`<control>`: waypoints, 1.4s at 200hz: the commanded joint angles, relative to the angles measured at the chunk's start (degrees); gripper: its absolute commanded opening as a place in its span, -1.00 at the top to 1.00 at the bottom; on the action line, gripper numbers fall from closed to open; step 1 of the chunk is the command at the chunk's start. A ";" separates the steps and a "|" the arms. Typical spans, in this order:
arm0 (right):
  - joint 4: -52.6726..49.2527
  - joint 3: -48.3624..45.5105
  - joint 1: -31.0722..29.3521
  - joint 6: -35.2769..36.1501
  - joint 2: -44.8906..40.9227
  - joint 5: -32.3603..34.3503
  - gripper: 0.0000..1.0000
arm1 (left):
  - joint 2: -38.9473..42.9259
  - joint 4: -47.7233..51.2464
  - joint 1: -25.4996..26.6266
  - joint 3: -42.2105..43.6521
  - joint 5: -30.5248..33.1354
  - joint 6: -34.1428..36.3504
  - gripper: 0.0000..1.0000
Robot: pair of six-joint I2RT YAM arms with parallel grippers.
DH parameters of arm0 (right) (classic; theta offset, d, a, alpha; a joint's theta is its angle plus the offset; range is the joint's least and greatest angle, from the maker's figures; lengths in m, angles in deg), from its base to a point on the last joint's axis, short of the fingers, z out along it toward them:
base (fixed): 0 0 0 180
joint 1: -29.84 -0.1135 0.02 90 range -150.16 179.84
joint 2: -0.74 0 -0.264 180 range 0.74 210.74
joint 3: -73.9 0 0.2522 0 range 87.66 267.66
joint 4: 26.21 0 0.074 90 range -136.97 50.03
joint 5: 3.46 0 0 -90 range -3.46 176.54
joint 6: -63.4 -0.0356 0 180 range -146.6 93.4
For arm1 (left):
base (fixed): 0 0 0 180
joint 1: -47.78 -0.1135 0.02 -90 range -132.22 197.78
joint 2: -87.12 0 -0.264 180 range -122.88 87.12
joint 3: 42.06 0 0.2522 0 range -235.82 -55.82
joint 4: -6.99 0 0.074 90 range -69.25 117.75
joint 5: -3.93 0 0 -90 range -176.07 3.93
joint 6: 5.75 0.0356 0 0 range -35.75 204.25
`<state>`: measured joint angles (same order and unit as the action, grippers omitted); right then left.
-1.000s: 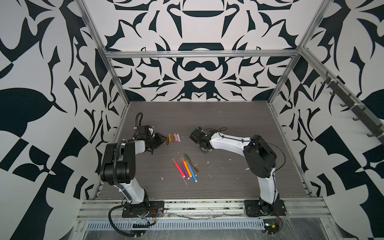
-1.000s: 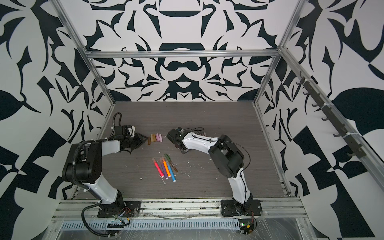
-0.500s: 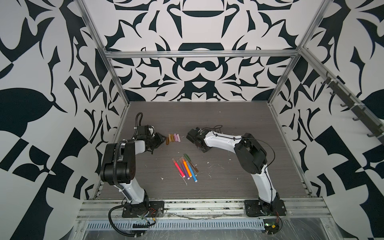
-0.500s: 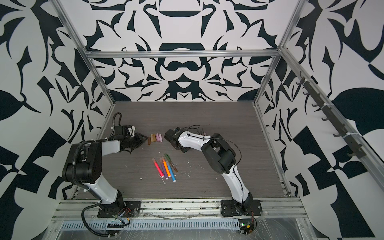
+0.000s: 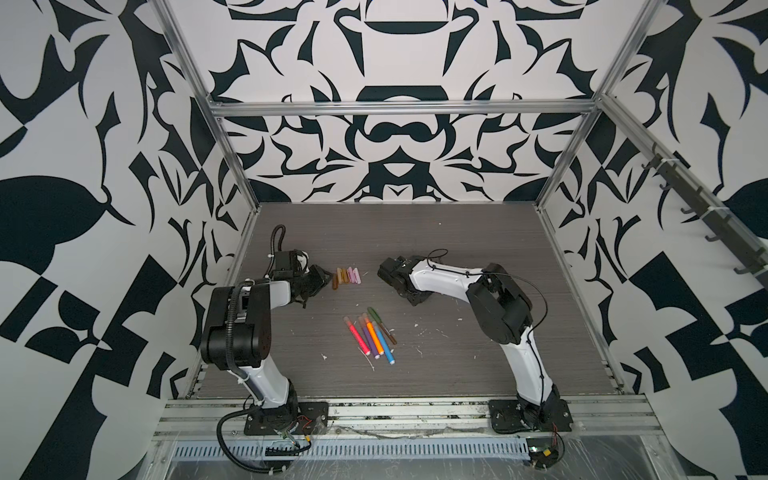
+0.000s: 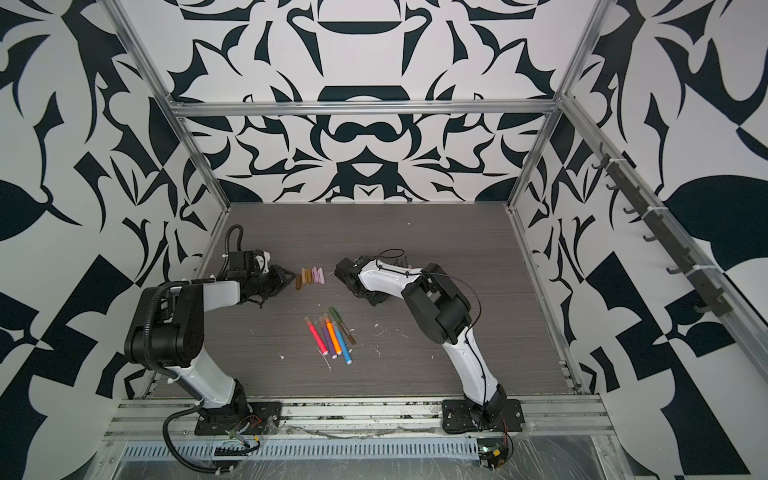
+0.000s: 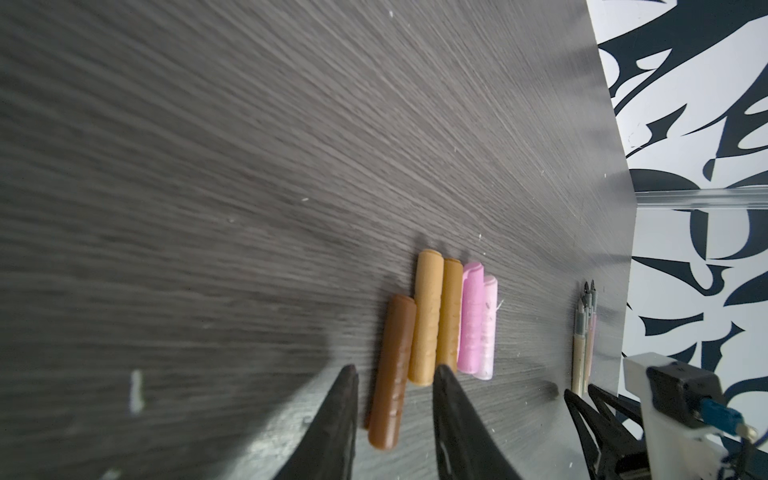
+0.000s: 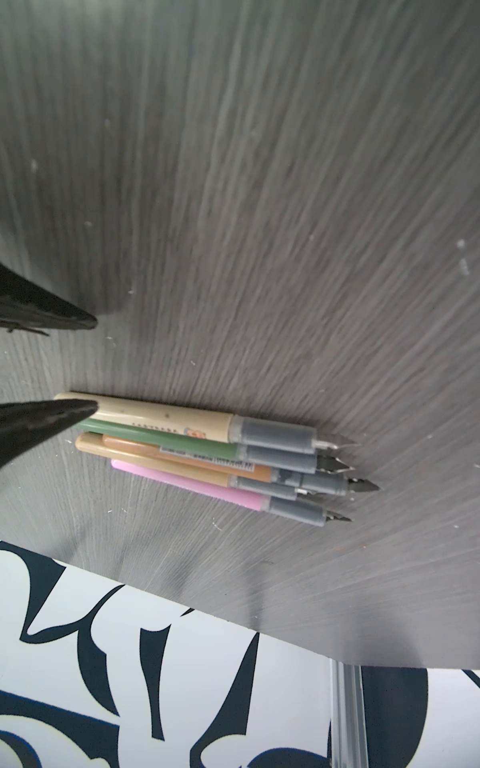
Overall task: Open the pen caps
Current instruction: 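Carry the uncapped beige pen to the fine-pen bundle and release it with the right gripper, then move the right gripper to the green-capped brown pen and grasp its body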
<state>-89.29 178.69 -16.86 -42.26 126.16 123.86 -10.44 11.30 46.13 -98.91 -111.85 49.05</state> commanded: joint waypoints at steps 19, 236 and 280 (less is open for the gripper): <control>-2.43 2.14 0.02 0.01 -2.64 0.69 0.37 | -0.32 -0.83 -0.20 -0.35 -0.26 -0.48 0.32; 22.27 -27.98 -15.93 -15.04 -28.37 -32.40 0.50 | 49.29 19.07 18.66 14.65 8.21 -11.87 0.20; 25.40 -28.44 -13.65 -13.20 -25.81 -36.66 0.42 | 52.90 22.77 18.73 14.56 7.00 -12.40 0.20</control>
<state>-65.99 150.25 -31.70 -57.21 99.19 89.91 41.76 29.38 64.68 -84.68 -105.01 37.62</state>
